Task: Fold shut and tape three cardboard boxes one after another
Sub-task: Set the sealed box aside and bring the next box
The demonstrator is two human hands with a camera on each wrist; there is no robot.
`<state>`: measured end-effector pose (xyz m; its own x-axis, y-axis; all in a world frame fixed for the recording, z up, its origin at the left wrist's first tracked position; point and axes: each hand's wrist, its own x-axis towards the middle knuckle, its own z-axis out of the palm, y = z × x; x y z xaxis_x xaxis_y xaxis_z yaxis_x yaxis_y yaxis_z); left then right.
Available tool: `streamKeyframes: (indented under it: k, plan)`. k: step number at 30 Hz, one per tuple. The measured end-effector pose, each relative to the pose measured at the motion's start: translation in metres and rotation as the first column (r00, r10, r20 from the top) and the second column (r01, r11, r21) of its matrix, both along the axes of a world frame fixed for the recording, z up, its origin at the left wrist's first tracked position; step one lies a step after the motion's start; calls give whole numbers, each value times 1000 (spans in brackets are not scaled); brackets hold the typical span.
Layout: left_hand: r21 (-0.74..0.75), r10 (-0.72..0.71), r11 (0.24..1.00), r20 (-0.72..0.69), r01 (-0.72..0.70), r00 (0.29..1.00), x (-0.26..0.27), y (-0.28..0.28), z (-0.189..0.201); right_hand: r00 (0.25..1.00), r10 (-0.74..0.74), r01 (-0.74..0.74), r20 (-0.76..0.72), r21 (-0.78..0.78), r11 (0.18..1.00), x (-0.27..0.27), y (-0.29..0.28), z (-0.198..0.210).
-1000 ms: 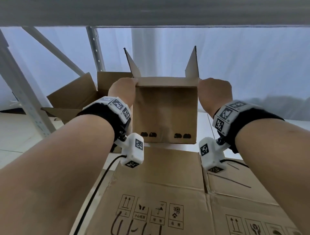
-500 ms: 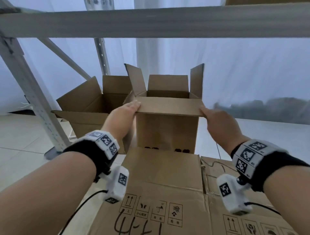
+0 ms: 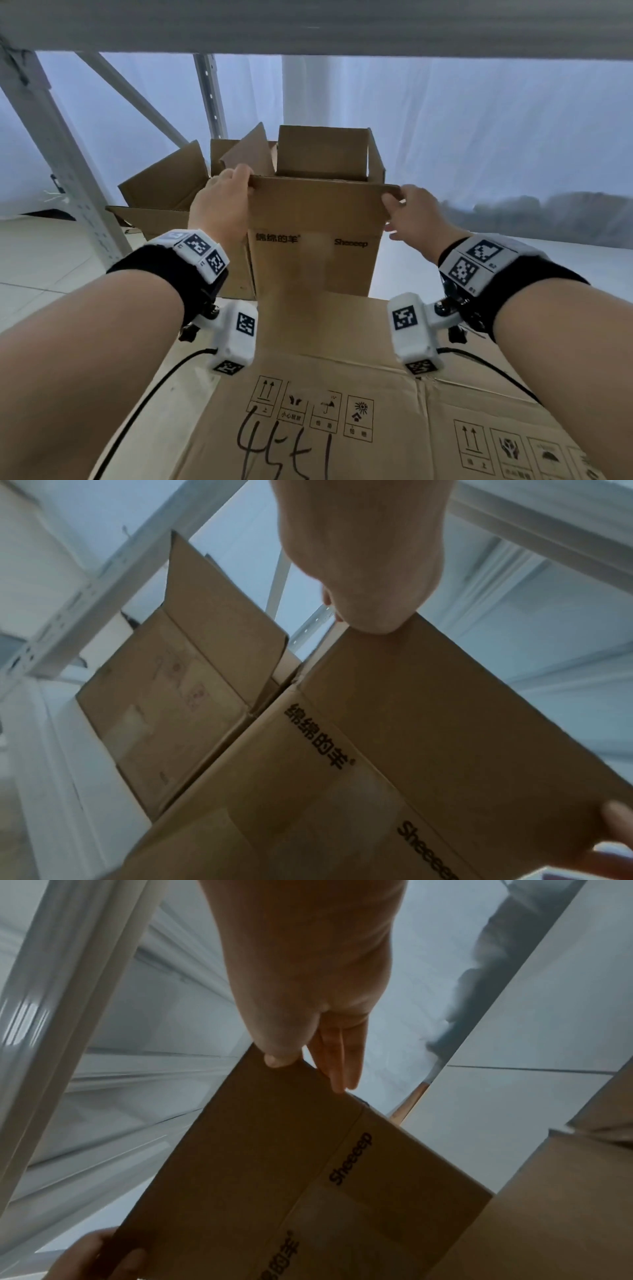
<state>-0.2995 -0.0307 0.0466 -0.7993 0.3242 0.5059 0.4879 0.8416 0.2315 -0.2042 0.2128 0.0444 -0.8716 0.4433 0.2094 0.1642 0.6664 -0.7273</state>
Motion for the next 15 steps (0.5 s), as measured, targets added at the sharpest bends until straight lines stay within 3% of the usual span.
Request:
streamKeyframes:
  k: [3, 8, 10, 13, 15]
  plan:
    - [187, 83, 976, 140, -108, 987, -6, 3, 5, 996, -75, 70, -39, -121, 990, -12, -16, -1]
    - [378, 153, 882, 336, -281, 929, -17, 23, 15, 966, -252, 243, -51, -140, 960, -25, -23, 0]
    - [406, 104, 870, 404, -280, 909, -28, 23, 11, 979, -201, 193, -36, -153, 969, -30, -23, -6]
    - [397, 25, 890, 448, -224, 894, -43, 15, -2, 996, -57, 60, 67, -34, 998, -35, -24, -12]
    - [381, -22, 903, 501, -198, 865, -46, 9, -10, 993, -31, 40, 110, -77, 996, -37, -26, -13]
